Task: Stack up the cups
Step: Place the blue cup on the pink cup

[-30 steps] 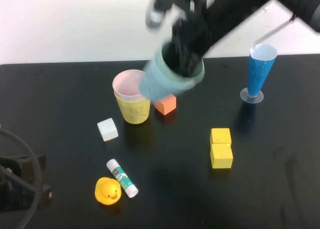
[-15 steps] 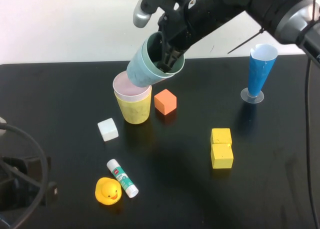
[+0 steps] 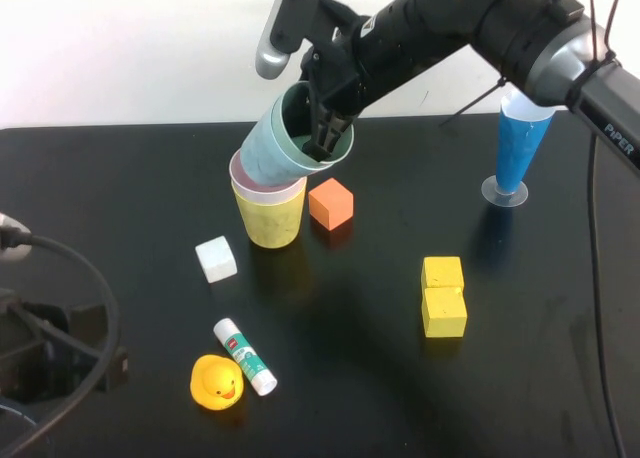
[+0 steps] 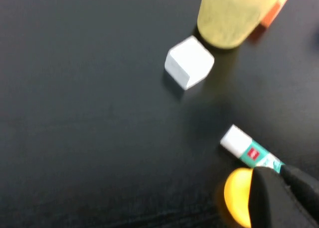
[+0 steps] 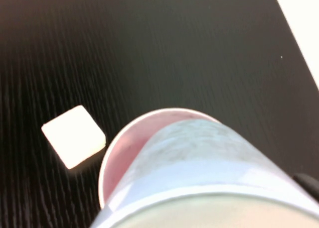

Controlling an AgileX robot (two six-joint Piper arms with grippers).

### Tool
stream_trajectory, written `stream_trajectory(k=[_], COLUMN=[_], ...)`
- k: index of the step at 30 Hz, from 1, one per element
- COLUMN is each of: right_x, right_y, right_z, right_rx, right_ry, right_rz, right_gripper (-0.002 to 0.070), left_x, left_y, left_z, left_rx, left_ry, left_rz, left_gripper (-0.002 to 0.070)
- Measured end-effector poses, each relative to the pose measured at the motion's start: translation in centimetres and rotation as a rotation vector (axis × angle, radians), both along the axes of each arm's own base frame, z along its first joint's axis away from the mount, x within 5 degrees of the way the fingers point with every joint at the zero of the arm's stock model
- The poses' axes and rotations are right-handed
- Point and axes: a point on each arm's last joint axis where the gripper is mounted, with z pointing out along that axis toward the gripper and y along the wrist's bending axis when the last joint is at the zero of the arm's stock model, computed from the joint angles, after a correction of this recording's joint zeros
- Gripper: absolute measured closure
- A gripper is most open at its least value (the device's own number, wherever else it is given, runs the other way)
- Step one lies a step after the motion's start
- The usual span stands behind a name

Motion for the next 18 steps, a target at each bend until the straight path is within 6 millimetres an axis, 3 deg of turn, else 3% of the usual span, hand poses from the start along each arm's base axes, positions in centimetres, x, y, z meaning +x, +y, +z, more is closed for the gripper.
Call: stream_trajectory(k=[8, 14, 18], right_x=[-0.06, 0.01, -0.06], right_y=[0.18, 0.41, 0.56], right_z=[-0.08, 0.18, 0.31], right_rx=[-0.001, 0.041, 0.067], right_ry=[-0.004, -0.006, 0.004], right_rz=[0.008, -0.001, -0.001], right_gripper=[0.0572, 0.0428, 0.0370], left_x=[0.13, 0.13, 0.13], left_y=[0.00, 0.00, 0.00], left_z=[0.18, 0.18, 0.18], left_rx=[-0.006, -0.006, -0.006], left_ry=[-0.023, -0.023, -0.023], left_rz=[0.005, 0.005, 0.005], left_gripper=[0.0673, 0.0673, 0.0673])
